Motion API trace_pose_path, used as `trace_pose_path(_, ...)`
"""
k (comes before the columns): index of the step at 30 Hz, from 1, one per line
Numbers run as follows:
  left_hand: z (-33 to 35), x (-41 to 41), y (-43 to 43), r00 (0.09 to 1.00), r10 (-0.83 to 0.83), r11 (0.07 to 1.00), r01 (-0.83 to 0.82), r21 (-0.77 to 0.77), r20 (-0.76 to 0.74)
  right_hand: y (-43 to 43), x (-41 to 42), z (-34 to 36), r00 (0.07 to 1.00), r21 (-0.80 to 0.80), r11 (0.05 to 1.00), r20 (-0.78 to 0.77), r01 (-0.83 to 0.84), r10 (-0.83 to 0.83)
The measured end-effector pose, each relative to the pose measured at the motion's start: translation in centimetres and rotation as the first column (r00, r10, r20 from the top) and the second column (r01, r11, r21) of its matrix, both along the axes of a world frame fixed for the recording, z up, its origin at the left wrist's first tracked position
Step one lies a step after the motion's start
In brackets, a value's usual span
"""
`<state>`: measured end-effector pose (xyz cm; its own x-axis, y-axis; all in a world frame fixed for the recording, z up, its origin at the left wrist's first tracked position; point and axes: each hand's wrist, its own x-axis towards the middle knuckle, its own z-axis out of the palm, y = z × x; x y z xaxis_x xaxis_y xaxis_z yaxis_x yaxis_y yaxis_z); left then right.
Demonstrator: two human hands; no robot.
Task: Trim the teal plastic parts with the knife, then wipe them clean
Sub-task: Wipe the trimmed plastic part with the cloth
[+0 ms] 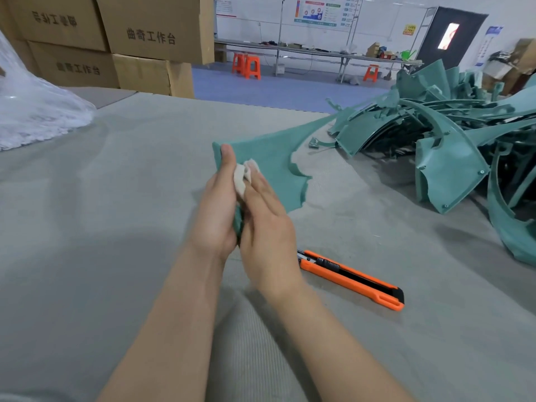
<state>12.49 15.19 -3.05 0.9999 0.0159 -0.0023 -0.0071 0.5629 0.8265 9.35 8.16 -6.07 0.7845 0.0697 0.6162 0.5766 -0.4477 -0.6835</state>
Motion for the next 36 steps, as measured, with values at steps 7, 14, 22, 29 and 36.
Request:
trace_pose_path(7, 0.3, -0.6, -1.5, 0.994, -0.006, 0.96, -0.024, 0.279, 0.107, -2.5, 1.7, 0.3, 0.984, 0.026, 0.986, 0.061, 0.167, -0.168)
trace_pose_path(14, 0.4, -1.1, -1.4, 0.981, -0.066, 0.905, -0.017, 0.424, 0.18, -3.7, 2.1, 1.2, 0.955, 0.038, 0.958, 0.075, 0.283, -0.286)
trace_pose_path(22, 0.3, -1.4, -1.4, 0.958, -0.115, 0.763, -0.084, 0.64, 0.262, -6.8, 3.6, 2.0, 0.894, -0.073, 0.894, -0.05, 0.442, -0.446)
trace_pose_path(29, 0.6, -1.6, -1.4, 0.921, -0.176, 0.668, -0.148, 0.73, 0.348, -9.8, 4.4, 1.5, 0.806, -0.092, 0.817, -0.136, 0.569, -0.576)
trace_pose_path(36, 0.3, -1.4, -1.5, 0.92, -0.164, 0.642, -0.174, 0.747, 0.355, -4.4, 1.6, 2.6, 0.941, 0.004, 0.941, -0.013, 0.338, -0.338)
